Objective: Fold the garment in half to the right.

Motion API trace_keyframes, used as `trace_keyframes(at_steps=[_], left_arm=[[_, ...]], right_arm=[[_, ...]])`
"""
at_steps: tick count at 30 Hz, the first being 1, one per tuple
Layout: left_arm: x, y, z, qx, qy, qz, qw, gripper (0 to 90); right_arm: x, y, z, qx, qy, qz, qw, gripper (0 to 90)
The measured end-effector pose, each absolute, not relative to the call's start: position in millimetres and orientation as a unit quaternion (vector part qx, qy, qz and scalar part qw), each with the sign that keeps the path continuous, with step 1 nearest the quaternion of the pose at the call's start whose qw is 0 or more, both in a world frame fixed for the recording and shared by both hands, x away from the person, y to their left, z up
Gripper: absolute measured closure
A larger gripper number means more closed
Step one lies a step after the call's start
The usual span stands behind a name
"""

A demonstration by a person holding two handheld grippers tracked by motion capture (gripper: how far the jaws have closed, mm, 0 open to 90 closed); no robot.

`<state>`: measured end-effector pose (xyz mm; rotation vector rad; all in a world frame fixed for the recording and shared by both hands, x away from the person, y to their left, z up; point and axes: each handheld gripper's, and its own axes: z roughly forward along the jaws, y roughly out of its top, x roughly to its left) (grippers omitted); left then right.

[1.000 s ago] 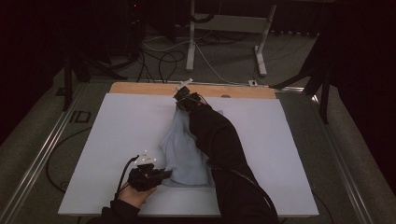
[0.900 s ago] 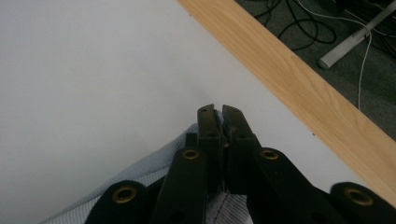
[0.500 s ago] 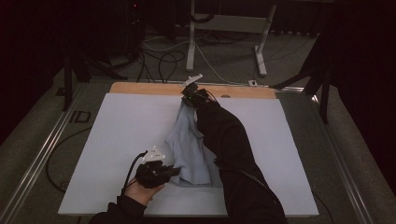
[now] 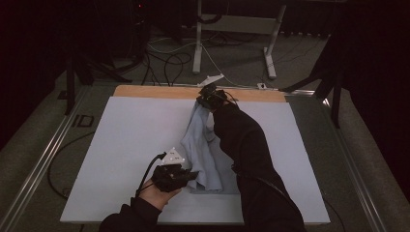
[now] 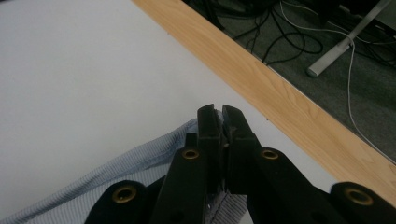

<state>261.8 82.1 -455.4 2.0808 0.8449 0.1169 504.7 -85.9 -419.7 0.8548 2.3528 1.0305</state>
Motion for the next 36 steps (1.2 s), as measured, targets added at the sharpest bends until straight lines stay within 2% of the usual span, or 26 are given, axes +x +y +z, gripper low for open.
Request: trace_keyframes(at_steps=[36], left_arm=[[279, -19, -466, 0.878, 0.28, 0.02, 0.387, 83.9]], right_arm=[[498, -176, -442, 0.346, 0.814, 0.421, 0.203, 87.7]])
